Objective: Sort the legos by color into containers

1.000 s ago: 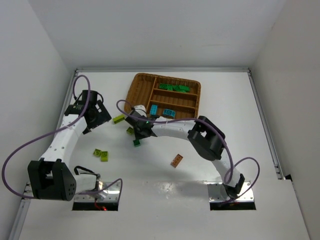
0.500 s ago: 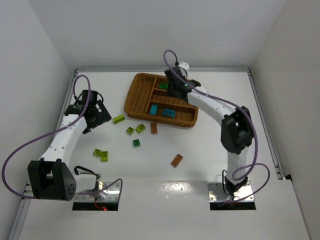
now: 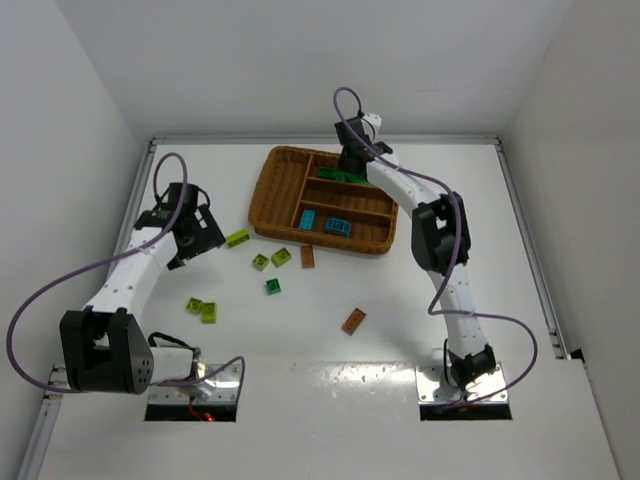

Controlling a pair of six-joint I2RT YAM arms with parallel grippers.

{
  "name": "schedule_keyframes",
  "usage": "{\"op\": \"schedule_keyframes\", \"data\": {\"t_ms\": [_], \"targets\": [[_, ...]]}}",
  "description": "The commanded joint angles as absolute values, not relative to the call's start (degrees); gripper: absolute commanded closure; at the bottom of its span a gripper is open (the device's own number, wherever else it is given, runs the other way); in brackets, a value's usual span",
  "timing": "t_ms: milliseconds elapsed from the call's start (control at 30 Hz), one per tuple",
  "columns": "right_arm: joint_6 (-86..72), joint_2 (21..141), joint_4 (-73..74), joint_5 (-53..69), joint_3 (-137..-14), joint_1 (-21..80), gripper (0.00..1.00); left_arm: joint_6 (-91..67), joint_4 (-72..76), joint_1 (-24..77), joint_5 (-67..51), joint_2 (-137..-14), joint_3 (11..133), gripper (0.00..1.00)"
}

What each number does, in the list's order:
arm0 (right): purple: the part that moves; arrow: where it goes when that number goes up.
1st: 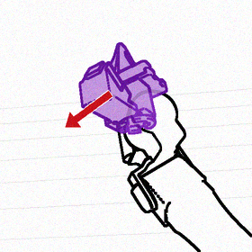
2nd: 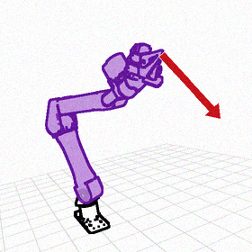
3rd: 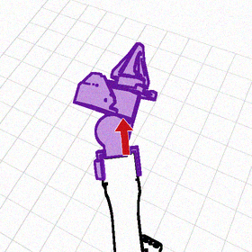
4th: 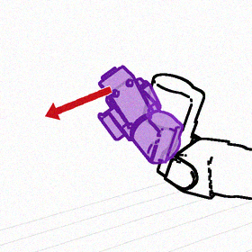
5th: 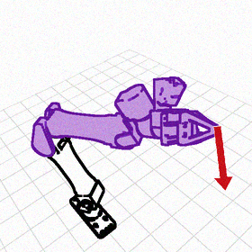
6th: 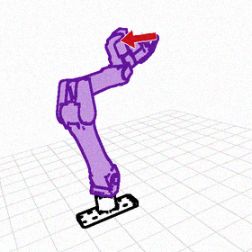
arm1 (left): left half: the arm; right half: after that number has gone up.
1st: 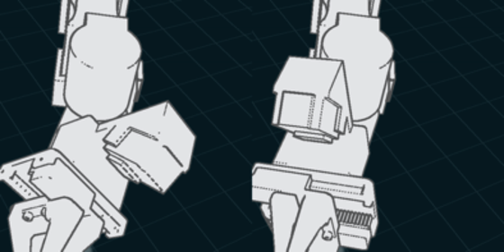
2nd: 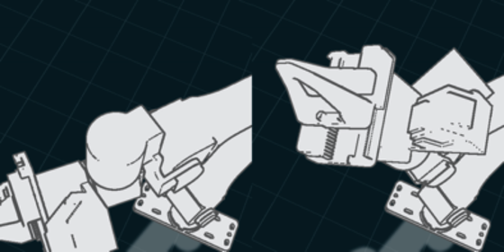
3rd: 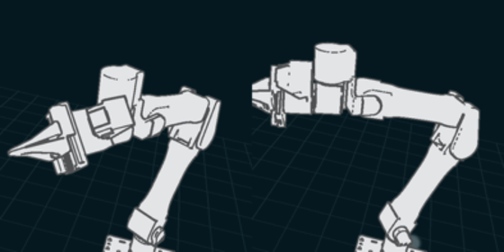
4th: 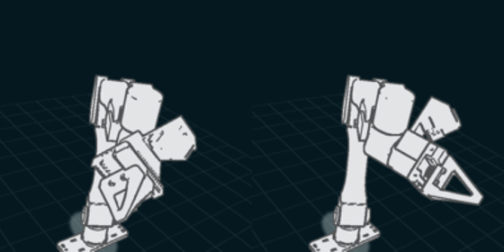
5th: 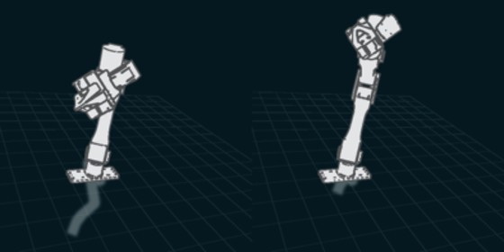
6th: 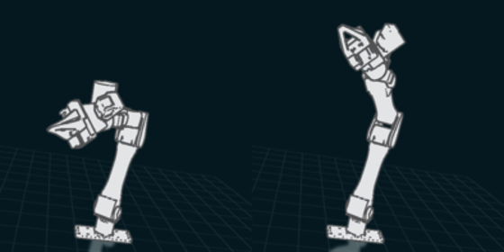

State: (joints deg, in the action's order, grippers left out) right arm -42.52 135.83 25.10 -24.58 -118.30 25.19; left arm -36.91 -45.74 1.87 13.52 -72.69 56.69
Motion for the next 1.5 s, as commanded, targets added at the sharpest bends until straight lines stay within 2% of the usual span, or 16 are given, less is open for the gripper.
{"op": "schedule_keyframes", "data": {"t_ms": [0, 133, 200, 400, 433, 567, 633, 700, 833, 900, 1167, 1233, 1400, 1467], "targets": [[-43.59, 137.63, 24.7, -23.73, -123.83, 24.17, 0.82, -35.68, -44.12, 1.41, 13.36, -73.56, 56.43, 0.03], [-43.59, 142.29, 29.77, -22.24, -130.77, 24.17, 0.3, -34.46, -44.12, 1.41, 13.36, -74.09, 56.43, 0.03], [-43.59, 140.82, 30.32, -23.02, -129.56, 24.17, 0.3, -34.45, -44.12, 1.41, 12.74, -74.09, 56.95, 0.03], [-42.28, 121.14, 21.02, -22.85, -102.87, 28.2, 0.39, -34.45, -44.12, 1.41, 12.74, -73.04, 56.95, 0.03], [-42.28, 115.37, 20.48, -22.85, -99.61, 30.74, 0.39, -34.45, -44.12, 1.41, 12.74, -73.04, 56.34, 0.03], [-41.67, 104.97, 16.01, -19.62, -81.27, 40.21, 0.39, -35.06, -44.12, 0.88, 13.27, -73.04, 55.81, 0.03], [-41.05, 103.45, 14.42, -15.85, -76.05, 46.71, 0.33, -36.47, -44.65, 0.35, 14.23, -72.51, 55.81, 0.03], [-40.52, 104.06, 14.41, -13.72, -74.54, 50.61, 0.28, -37.0, -45.35, 0.35, 14.76, -71.89, 55.81, 0.03], [-40.52, 110.29, 17.57, -13.1, -78.21, 58.08, 0.28, -38.23, -46.49, 0.35, 16.43, -69.79, 57.04, 0.03], [-40.52, 112.31, 17.58, -11.26, -79.71, 59.41, 0.25, -38.76, -47.2, 0.35, 16.96, -69.26, 57.04, 0.03], [-41.84, 122.24, 16.96, -8.96, -85.95, 61.08, 0.25, -38.76, -47.81, 0.35, 17.05, -68.03, 57.04, 0.03], [-41.23, 124.09, 16.96, -9.57, -86.65, 61.08, 0.29, -38.76, -47.81, 0.35, 17.05, -67.51, 57.04, 0.03], [-41.22, 125.51, 19.51, -12.82, -89.21, 61.08, 0.48, -38.76, -47.81, 0.35, 17.05, -67.5, 57.04, 0.03], [-41.22, 124.9, 19.51, -13.96, -89.21, 61.08, 0.58, -38.76, -47.81, 0.35, 17.05, -67.5, 57.04, 0.03]]}}
